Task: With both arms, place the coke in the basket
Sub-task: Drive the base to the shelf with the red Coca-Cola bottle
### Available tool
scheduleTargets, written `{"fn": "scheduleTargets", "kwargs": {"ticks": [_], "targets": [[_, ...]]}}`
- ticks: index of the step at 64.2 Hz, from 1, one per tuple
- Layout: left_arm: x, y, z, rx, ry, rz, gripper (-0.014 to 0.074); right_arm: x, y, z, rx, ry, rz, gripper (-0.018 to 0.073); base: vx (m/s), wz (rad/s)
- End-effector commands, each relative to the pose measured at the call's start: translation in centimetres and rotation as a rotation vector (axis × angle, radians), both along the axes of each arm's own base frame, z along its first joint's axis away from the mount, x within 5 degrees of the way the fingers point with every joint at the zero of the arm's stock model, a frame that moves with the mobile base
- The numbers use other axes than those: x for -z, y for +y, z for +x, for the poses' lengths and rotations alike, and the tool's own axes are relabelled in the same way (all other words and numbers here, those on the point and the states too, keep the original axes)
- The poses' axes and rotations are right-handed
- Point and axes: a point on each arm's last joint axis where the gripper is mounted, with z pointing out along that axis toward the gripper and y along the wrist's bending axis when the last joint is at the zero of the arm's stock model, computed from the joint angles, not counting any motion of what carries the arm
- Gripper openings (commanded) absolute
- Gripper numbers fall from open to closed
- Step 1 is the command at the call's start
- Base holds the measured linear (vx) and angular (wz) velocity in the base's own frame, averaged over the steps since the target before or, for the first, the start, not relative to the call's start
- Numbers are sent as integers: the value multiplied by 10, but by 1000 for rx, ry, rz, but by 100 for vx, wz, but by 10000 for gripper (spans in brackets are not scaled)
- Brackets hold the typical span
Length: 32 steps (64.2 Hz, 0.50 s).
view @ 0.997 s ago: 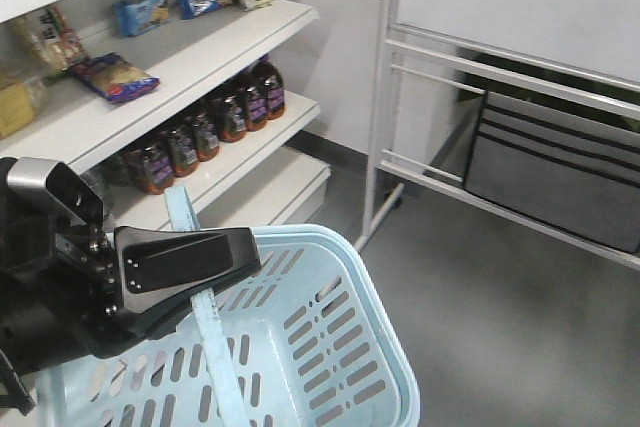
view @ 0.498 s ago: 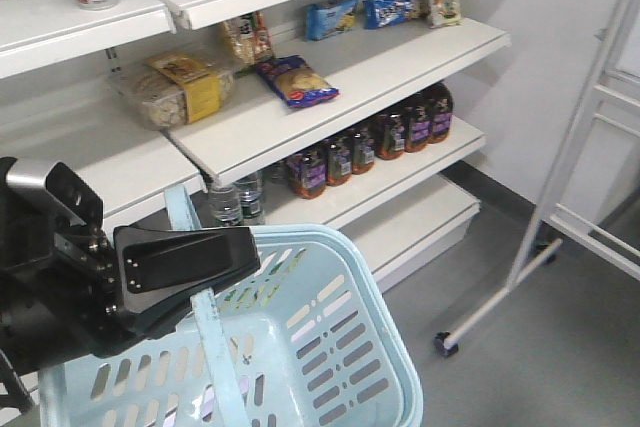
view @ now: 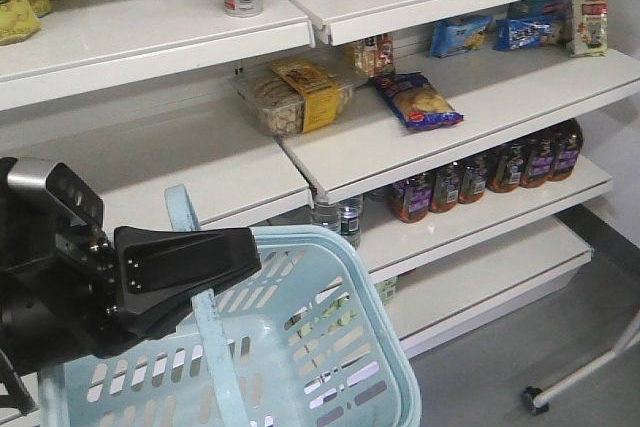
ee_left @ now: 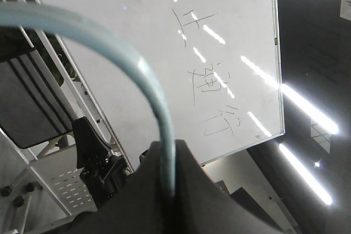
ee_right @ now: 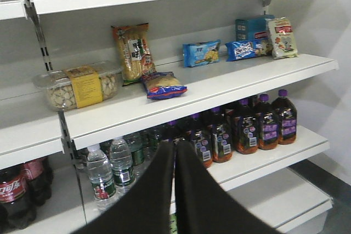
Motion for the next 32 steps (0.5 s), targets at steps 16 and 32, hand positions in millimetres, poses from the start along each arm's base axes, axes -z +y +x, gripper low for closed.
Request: {"fn": "scheduleTargets", "kwargs": {"ticks": [16,32], "targets": [[-28,2,-14,129,-102,-204,-6,-4,0,-1,-2,-75,-10,-6,9,33],[-28,2,-14,129,-102,-204,-6,-4,0,-1,-2,-75,-10,-6,10,39]]}}
